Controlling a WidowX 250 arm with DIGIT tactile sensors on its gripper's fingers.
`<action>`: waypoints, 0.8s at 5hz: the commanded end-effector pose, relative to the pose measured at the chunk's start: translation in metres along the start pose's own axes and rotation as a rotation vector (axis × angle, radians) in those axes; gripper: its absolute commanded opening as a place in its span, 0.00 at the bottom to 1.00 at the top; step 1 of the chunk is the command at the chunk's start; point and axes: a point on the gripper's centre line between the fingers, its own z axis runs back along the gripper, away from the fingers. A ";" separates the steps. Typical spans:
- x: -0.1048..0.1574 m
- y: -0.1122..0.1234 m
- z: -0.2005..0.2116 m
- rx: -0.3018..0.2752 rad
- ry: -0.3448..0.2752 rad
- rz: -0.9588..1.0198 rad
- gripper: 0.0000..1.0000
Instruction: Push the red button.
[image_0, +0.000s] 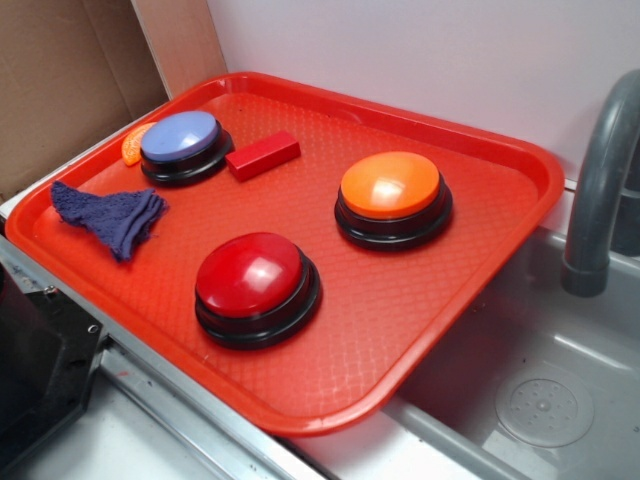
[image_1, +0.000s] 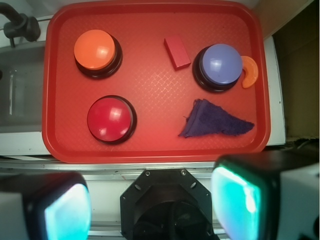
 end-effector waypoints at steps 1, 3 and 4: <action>0.000 0.000 0.000 0.000 0.000 0.000 1.00; 0.029 -0.048 -0.064 0.071 -0.050 -0.207 1.00; 0.022 -0.064 -0.090 0.070 -0.066 -0.300 1.00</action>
